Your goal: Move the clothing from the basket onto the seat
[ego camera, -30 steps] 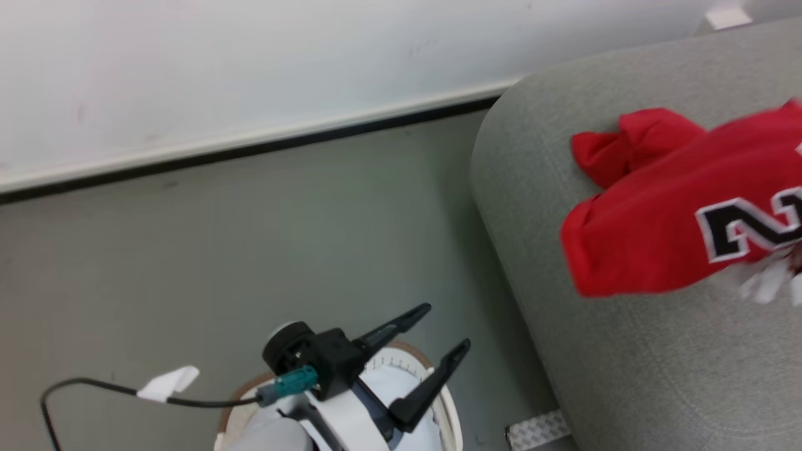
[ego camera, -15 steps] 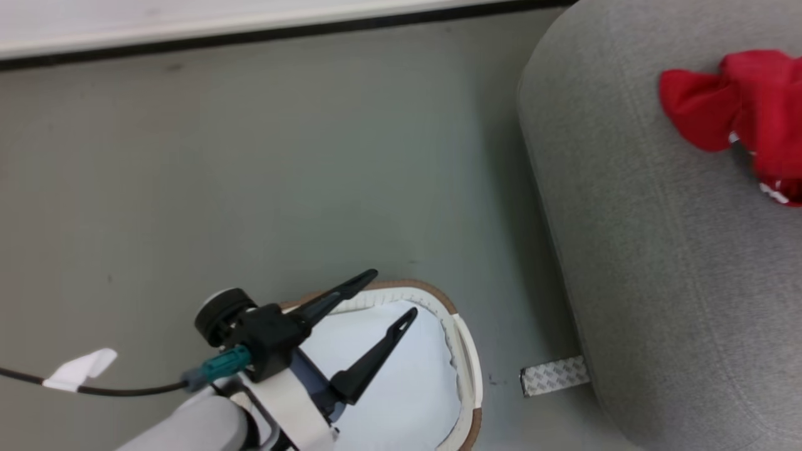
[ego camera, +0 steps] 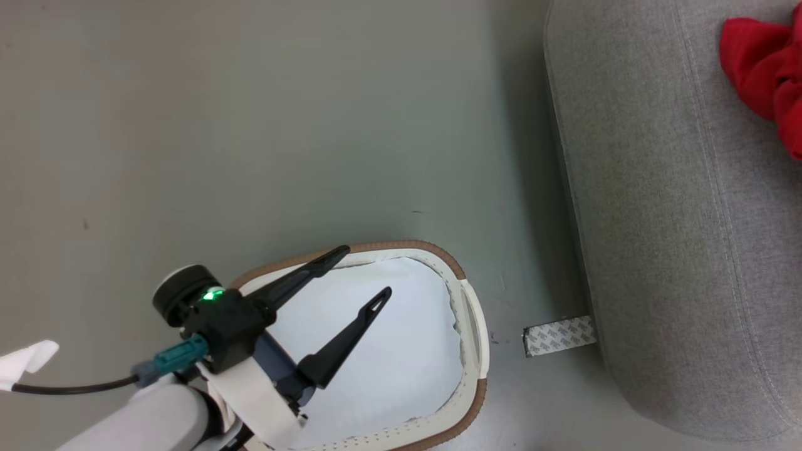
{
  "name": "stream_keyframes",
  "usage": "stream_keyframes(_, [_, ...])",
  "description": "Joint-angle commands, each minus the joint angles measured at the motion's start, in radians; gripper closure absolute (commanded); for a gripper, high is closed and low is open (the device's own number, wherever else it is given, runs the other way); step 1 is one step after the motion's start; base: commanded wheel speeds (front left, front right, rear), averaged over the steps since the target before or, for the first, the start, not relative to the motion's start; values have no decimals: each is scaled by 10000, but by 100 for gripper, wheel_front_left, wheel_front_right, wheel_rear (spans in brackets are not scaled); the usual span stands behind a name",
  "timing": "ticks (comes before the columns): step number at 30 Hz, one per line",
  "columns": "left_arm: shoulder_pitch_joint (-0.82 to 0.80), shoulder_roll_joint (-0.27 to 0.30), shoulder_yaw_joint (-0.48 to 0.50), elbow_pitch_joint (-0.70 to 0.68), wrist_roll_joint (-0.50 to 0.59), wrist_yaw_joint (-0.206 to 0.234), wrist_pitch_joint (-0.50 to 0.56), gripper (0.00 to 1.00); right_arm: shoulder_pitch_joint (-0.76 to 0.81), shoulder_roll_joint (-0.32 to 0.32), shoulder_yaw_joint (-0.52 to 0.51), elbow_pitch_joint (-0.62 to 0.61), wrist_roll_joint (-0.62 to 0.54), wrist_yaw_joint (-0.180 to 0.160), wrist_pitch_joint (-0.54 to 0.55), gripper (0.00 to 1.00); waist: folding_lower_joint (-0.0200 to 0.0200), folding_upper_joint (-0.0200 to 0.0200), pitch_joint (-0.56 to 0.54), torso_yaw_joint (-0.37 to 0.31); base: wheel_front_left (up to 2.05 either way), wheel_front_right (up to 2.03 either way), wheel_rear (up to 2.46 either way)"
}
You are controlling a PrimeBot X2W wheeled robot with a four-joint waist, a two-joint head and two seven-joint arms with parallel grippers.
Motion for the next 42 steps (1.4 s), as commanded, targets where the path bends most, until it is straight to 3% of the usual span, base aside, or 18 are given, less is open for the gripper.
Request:
stream_keyframes(1, [-18,113,36,-47,-9,25,25,0,183,92,34,148,-156,-23,101,100,-1,0,72,-34,0,0,0])
stream_keyframes(5, [45,216,59,-102,-60,68,10,0,337,393,323,496,-548,-23,655,100,-1,0,122,-69,0,0,0])
stream_keyframes(6, [54,218,66,-110,-77,82,10,0,373,434,378,507,-590,-23,723,95,-1,0,120,-78,0,0,0])
stream_keyframes(9, [65,185,60,-99,-107,127,12,0,476,505,503,349,-734,-23,699,59,-1,0,68,-114,0,0,0])
stream_keyframes(10, [74,162,56,-76,-110,131,-7,0,500,525,545,275,-771,-23,694,10,-1,0,18,-129,0,0,0])
stream_keyframes(11, [90,133,48,-34,-107,138,-27,0,525,521,596,205,-809,-23,729,0,-1,0,-52,-143,0,0,0])
stream_keyframes(17, [163,-190,-15,274,-265,152,-160,0,916,299,1175,-38,-636,-23,1611,0,-1,0,-827,-212,0,0,0])
stream_keyframes(28, [469,-1215,29,1337,-643,408,-602,0,2461,-1117,2935,-1261,756,-23,3547,0,-1,0,-2706,-104,0,0,0])
stream_keyframes(35, [961,-1760,432,2195,-1118,562,-830,0,2935,-2232,3905,-2252,1866,-23,3643,0,-1,0,-4002,231,0,0,0])
stream_keyframes(42, [1495,-2244,1275,2845,-1320,820,-912,0,3027,-2621,4861,-2997,2568,-23,3030,0,-1,0,-5032,902,0,0,0])
